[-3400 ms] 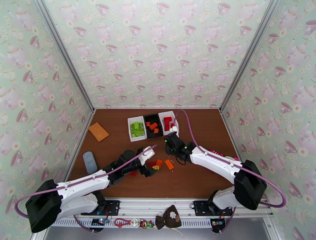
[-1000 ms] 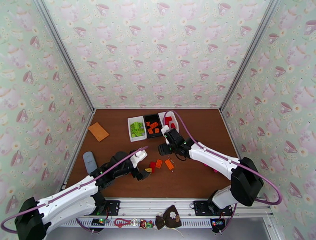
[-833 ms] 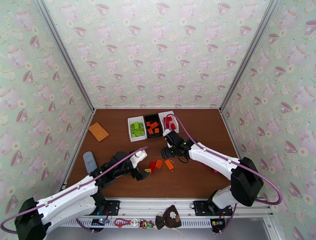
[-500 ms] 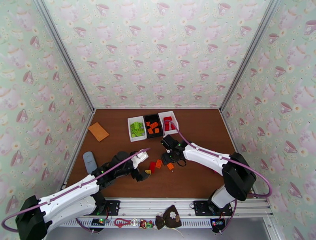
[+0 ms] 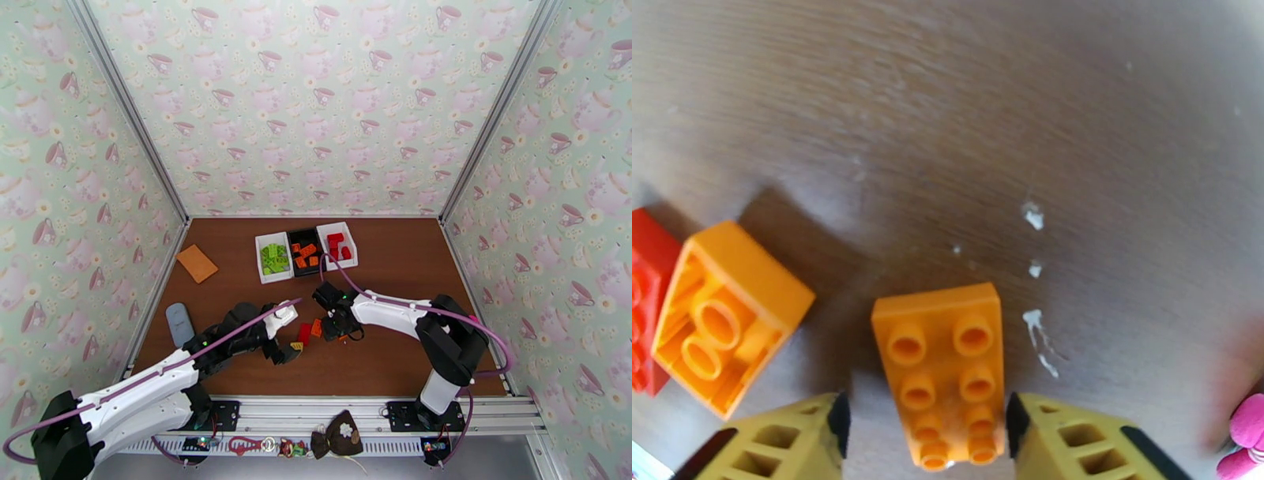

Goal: Sort the legos into containers by color

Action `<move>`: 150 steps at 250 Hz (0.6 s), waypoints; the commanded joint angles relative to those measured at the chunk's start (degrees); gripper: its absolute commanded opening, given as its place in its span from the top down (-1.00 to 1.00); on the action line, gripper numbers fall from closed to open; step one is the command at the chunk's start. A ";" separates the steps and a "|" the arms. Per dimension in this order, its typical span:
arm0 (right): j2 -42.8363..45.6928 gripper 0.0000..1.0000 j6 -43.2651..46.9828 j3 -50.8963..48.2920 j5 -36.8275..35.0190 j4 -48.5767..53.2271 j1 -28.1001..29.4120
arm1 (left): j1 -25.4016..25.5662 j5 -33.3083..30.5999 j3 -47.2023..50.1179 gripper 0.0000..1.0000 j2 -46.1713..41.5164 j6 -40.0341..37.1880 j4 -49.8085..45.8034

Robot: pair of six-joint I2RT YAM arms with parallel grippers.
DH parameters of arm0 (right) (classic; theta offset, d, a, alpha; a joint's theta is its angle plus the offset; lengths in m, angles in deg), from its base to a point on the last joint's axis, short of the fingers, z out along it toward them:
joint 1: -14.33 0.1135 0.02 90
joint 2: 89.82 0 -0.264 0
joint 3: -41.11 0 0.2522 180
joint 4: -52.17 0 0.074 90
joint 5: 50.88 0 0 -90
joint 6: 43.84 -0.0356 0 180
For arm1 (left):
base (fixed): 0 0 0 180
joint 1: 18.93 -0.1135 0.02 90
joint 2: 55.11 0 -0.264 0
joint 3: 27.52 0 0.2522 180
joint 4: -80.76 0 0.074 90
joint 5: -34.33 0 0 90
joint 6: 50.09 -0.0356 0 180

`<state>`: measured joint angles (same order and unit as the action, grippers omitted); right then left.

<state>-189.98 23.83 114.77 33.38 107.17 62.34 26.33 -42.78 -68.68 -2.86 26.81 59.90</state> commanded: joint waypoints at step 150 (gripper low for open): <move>3.32 0.36 -0.59 0.84 -1.38 -1.43 0.45 | 0.10 -0.89 0.67 -1.00 -1.61 1.89 -1.05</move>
<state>-190.05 23.66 114.92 33.51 106.51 62.60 26.33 -43.00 -68.26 -4.28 27.90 58.61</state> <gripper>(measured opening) 0.334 0.998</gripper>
